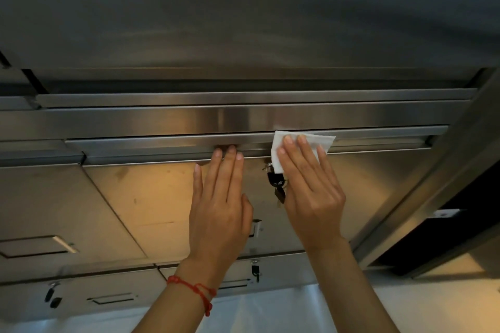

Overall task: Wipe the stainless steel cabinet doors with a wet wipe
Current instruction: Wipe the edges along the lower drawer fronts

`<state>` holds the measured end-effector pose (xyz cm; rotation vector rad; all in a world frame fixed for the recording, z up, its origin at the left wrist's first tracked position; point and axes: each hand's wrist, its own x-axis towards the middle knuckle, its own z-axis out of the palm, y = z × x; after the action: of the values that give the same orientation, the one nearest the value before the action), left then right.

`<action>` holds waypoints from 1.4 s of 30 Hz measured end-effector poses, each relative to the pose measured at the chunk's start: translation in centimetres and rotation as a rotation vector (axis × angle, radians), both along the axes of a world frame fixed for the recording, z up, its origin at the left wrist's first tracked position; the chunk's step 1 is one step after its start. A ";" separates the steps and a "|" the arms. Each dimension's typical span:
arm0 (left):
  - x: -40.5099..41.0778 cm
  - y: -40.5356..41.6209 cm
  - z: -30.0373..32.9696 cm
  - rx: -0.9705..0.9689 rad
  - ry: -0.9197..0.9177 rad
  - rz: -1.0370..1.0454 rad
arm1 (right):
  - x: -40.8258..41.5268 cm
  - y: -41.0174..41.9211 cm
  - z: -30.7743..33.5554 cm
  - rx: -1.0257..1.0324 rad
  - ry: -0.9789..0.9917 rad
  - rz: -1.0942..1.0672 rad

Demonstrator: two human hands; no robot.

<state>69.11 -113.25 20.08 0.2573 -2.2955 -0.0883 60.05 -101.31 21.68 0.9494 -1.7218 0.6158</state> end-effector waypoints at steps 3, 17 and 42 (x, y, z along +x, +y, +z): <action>-0.1 0.0 0.0 -0.015 0.007 0.006 | 0.2 -0.5 0.0 -0.026 -0.009 0.023; -0.2 0.3 -0.6 -0.042 -0.025 0.063 | -0.1 0.0 0.0 0.003 -0.017 0.079; -0.2 0.2 -0.9 -0.049 -0.050 0.073 | -0.6 -0.3 0.3 -0.002 0.026 0.077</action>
<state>68.90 -113.07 19.18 0.3205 -2.3318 0.0121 59.45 -101.59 21.97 1.0222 -1.6677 0.6521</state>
